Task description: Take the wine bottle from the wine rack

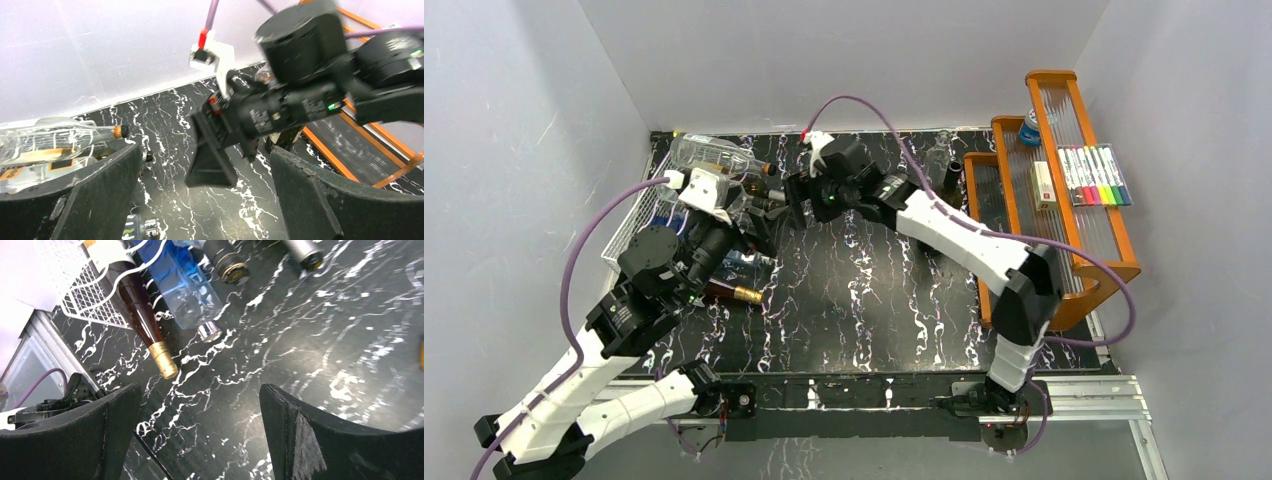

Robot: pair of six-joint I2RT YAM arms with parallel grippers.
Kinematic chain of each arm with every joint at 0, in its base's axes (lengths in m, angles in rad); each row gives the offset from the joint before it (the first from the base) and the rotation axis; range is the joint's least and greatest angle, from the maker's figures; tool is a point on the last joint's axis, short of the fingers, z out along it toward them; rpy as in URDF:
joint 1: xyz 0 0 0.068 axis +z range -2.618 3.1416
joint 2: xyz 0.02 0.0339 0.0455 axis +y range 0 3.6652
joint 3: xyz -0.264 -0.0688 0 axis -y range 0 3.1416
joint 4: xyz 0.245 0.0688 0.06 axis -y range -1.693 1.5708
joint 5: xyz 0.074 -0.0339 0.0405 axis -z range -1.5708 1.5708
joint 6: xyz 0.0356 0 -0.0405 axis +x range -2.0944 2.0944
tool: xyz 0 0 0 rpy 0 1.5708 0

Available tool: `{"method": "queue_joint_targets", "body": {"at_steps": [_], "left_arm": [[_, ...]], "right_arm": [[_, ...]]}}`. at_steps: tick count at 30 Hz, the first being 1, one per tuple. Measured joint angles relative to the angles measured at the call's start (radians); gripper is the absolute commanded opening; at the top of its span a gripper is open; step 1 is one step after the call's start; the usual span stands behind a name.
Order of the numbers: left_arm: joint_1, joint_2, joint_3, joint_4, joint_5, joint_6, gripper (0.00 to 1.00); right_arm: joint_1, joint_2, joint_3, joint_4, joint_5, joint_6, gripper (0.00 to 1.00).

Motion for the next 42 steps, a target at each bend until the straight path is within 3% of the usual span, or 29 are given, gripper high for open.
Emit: {"method": "queue_joint_targets", "body": {"at_steps": [10,21,34,42], "left_arm": [[0.0,-0.021,0.005,-0.068,-0.049,0.004,0.98],[0.0,-0.026,0.005,-0.095,-0.056,0.003,0.98],[0.0,-0.037,0.03,-0.113,-0.046,0.004,0.98],[0.0,-0.035,0.03,-0.113,-0.026,0.003,0.98]], "right_arm": [[0.017,0.224,-0.034,0.163,-0.202,0.104,0.98],[0.016,0.288,-0.05,0.397,-0.313,0.193,0.98],[-0.087,0.365,-0.046,0.509,-0.349,0.283,0.98],[-0.104,0.525,0.104,0.593,-0.375,0.317,0.93]]}}
